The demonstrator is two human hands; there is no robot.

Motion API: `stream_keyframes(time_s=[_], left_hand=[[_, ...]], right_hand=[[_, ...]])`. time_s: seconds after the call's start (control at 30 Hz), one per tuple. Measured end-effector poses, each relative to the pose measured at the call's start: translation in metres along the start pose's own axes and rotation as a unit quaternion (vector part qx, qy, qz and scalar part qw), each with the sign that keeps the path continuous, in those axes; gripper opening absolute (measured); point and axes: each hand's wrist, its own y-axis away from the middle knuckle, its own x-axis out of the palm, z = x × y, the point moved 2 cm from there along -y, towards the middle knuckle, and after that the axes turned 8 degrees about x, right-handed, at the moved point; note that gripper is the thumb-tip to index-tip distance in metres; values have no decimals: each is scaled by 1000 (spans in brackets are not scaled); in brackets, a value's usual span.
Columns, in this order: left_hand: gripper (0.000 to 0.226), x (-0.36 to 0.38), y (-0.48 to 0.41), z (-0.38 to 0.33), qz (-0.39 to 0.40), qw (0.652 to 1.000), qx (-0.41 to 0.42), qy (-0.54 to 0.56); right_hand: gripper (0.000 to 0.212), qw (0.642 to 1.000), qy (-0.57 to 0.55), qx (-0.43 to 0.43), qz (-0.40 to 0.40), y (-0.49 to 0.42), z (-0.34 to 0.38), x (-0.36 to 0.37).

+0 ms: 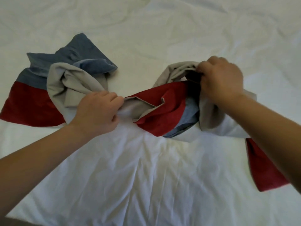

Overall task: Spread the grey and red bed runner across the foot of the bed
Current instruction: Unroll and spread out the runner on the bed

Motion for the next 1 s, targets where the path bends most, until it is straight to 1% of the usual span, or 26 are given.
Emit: stream_keyframes(time_s=[0.1,0.17,0.23,0.27,0.3,0.37,0.4,0.43,0.5,0.63,0.67,0.77,0.8,0.9,1.0], left_hand=[[23,-3,-15,-11,-73,995,-19,61],[28,-6,-32,-23,-123,986,-23,109],[37,-5,-54,-37,-139,979,-38,143],[42,-3,-65,-44,-129,979,-52,151],[47,0,-76,-51,-103,980,-69,155],[53,8,-93,-62,-8,983,-100,154],[51,14,-98,-67,36,983,-104,144],[45,19,-101,-70,57,985,-99,129],[30,21,-101,-71,38,990,-83,104],[19,17,-92,-61,-26,993,-41,111],[18,15,-89,-58,-32,993,-30,110],[18,7,-79,-49,-37,995,-13,96],[19,4,-76,-46,-33,995,-11,89],[21,-2,-66,-37,-23,997,-9,67],[20,-8,-58,-26,-22,998,-17,48]], right_hand=[[32,998,-28,-58,-9,8,33,9],[31,993,-38,-110,5,12,52,15],[30,991,-39,-126,25,14,65,22],[30,991,-37,-123,34,13,68,25],[30,992,-36,-118,41,11,69,27],[33,992,-44,-104,55,1,67,30],[37,992,-53,-94,69,-5,65,32],[42,991,-59,-86,90,-10,63,34],[50,987,-53,-79,128,-13,62,39],[52,988,-32,-79,131,-14,69,40],[48,989,-20,-71,130,-16,72,40],[21,990,25,-50,127,-23,80,38],[16,990,40,-48,129,-25,81,37],[16,990,69,-33,121,-34,71,32],[19,990,91,-29,105,-40,59,27]])
